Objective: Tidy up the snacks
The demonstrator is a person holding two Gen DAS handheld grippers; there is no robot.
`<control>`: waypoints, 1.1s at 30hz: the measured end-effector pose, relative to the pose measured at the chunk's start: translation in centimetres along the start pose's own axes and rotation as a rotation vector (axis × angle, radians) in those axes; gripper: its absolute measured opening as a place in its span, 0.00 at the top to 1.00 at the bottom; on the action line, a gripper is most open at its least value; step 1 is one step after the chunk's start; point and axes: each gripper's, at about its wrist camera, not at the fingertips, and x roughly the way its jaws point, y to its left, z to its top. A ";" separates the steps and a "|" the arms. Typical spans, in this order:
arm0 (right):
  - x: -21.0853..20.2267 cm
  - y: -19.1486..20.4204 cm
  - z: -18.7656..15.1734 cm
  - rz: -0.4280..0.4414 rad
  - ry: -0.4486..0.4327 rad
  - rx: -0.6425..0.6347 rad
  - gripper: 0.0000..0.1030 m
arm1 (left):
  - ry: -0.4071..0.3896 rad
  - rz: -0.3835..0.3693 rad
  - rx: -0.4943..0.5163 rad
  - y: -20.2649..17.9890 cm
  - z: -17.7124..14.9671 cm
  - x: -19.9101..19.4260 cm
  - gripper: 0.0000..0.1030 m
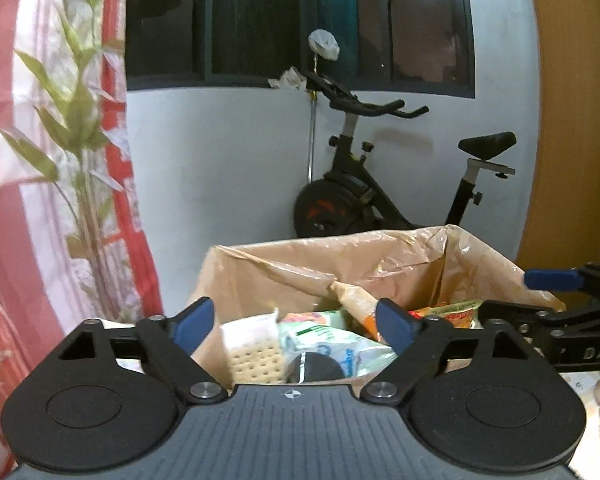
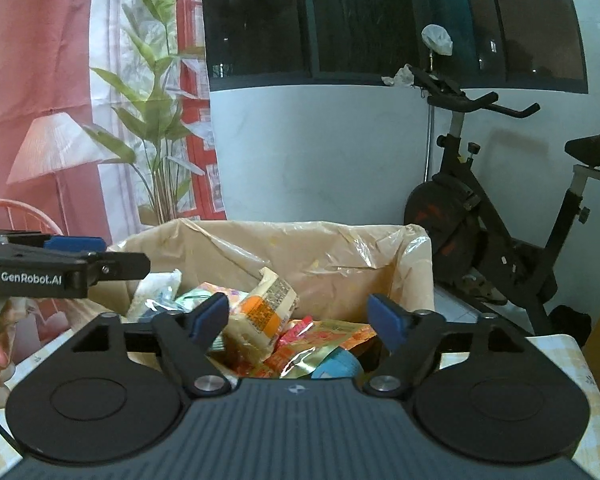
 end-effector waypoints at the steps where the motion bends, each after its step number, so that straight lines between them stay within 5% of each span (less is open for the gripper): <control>1: -0.5 0.3 0.0 -0.006 -0.002 0.002 0.12 | -0.011 0.002 0.005 0.1 0.1 -0.7 0.11; 9: -5.1 2.7 0.7 -0.027 -0.033 0.025 0.00 | -0.055 0.006 -0.023 0.7 0.5 -6.4 0.07; 17: -10.4 5.3 1.3 -0.059 -0.077 0.049 0.00 | -0.079 0.025 -0.037 0.5 0.5 -12.4 0.05; 28: -17.2 8.9 1.1 -0.063 -0.127 0.034 0.00 | -0.053 0.145 -0.039 0.2 -0.1 -19.6 0.05; 33: -19.1 10.2 0.8 -0.049 -0.144 0.024 0.00 | -0.100 0.188 -0.034 -0.1 -0.3 -22.7 0.05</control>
